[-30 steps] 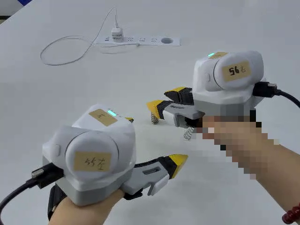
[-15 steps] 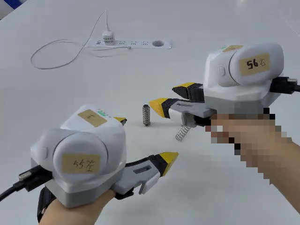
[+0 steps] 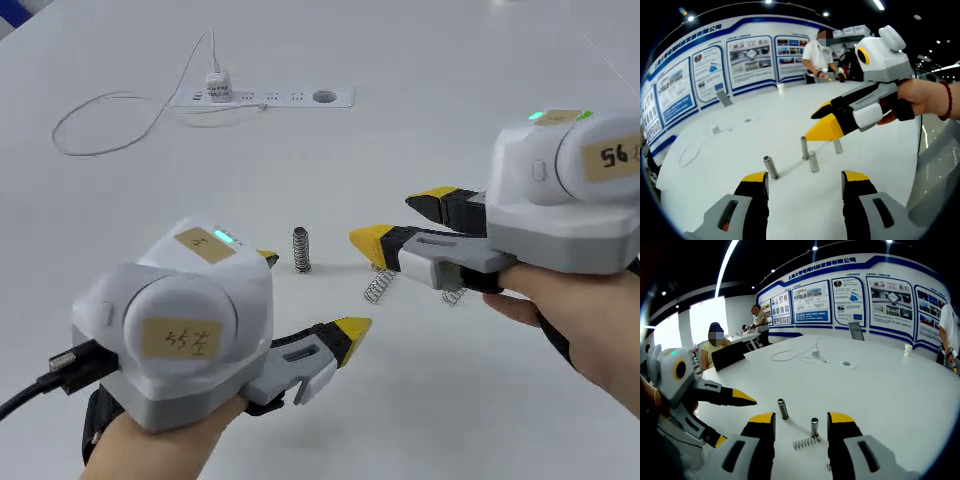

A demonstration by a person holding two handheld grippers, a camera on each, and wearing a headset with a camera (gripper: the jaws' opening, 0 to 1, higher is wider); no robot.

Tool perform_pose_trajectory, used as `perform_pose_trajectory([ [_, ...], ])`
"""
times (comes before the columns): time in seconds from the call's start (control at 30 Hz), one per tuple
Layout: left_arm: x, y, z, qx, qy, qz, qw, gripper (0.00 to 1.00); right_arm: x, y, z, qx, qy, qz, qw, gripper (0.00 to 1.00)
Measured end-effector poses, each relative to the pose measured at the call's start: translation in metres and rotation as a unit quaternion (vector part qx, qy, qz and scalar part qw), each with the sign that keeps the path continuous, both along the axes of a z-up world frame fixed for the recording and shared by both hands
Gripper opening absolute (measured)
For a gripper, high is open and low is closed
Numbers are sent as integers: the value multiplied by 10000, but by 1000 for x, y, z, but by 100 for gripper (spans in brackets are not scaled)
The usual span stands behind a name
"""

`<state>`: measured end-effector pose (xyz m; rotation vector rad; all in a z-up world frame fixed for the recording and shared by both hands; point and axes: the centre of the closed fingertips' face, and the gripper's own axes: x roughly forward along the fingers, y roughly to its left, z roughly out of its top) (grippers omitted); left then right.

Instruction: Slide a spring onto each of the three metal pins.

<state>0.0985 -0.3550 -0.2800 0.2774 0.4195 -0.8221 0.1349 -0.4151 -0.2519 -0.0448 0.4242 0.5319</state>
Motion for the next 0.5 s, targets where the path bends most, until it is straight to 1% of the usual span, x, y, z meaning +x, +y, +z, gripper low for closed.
perform_pose_trajectory([
  [0.17,3,-5,-4,46,39,-49,10000,58,-7,-11,-2,-24,23,-48,10000,43],
  [0.4,8,-12,-10,101,86,-111,9999,53,-19,-25,-5,31,109,-103,9999,45],
  [0.5,9,-15,-14,109,141,-118,9998,52,-25,-32,-10,-43,159,-132,9998,45],
])
